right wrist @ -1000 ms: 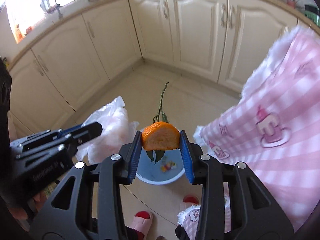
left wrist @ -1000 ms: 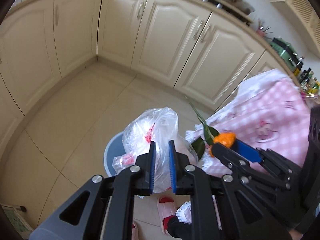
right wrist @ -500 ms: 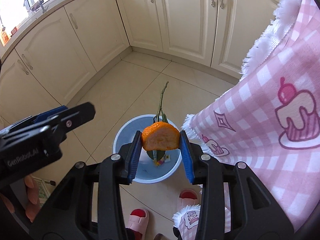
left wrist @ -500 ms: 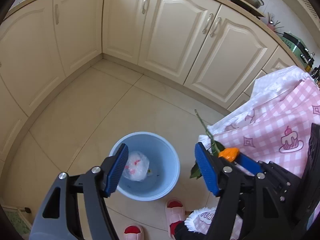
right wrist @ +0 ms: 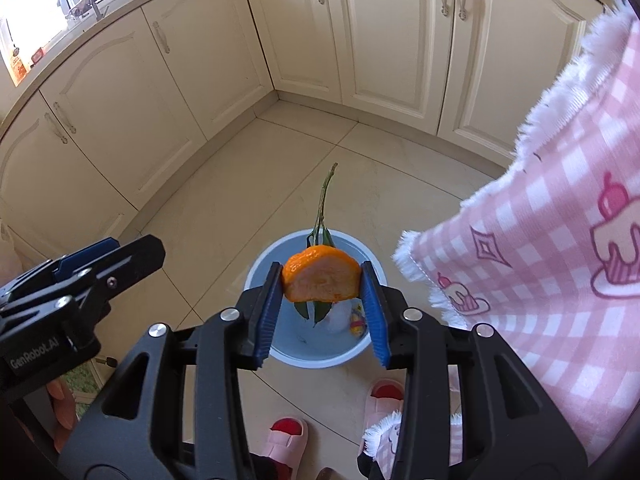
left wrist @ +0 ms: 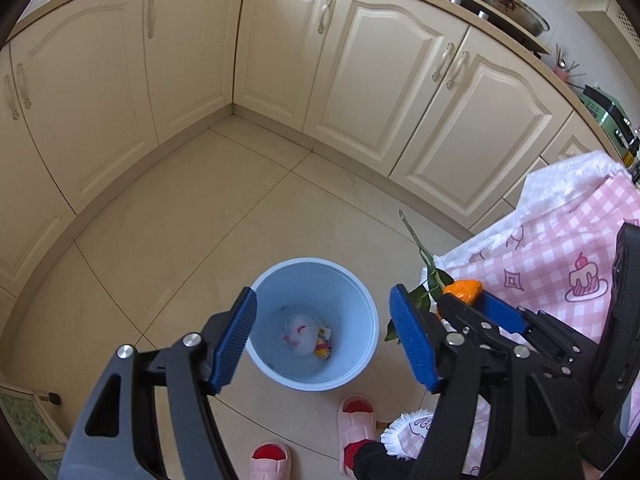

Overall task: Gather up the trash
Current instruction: 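Carry both items over the blue bucket and open both grippers, then grasp the black snack packet with the left gripper while the right gripper grasps the orange chip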

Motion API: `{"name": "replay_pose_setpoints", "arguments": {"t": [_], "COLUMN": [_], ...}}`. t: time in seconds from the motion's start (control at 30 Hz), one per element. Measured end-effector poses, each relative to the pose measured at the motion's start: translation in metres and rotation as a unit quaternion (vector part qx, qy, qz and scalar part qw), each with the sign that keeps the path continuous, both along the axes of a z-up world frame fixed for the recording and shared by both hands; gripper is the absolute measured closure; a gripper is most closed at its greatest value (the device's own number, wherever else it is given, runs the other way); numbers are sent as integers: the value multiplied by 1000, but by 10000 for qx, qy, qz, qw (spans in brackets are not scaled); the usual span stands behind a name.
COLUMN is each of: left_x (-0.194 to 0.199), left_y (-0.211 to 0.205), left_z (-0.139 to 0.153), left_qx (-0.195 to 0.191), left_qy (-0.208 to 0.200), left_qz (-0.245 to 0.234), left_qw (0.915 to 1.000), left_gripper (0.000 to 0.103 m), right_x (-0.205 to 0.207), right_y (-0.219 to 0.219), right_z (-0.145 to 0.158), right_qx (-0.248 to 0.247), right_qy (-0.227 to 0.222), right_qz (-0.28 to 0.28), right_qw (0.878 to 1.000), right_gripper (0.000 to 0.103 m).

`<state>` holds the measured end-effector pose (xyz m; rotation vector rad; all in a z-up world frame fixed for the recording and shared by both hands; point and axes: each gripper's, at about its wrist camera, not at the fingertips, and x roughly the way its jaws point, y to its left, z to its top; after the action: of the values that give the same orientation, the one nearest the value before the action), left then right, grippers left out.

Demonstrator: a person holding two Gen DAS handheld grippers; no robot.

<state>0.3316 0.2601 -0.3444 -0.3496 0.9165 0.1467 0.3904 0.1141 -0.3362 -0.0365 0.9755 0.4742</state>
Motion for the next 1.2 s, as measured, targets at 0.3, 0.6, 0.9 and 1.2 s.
{"name": "replay_pose_setpoints", "arguments": {"t": [0.3, 0.6, 0.9, 1.2], "left_x": [-5, -21, -60, -104], "left_y": [10, 5, -28, -112], "left_z": [17, 52, 135, 221], "left_qx": [43, 17, 187, 283], "left_qy": [-161, -462, -1215, -2076], "left_qz": [190, 164, -61, -766], "left_qw": [9997, 9988, 9924, 9748], "left_gripper": [35, 35, 33, 28], "right_x": [5, -13, -60, -123], "right_y": [21, 2, -45, -151], "right_z": [18, 49, 133, 208], "right_qx": [100, 237, 552, 740], "right_qy": [-422, -673, -1351, -2010], "right_qz": [212, 38, -199, -800], "right_qw": [9988, 9974, 9891, 9735], "right_gripper": [54, 52, 52, 48]}}
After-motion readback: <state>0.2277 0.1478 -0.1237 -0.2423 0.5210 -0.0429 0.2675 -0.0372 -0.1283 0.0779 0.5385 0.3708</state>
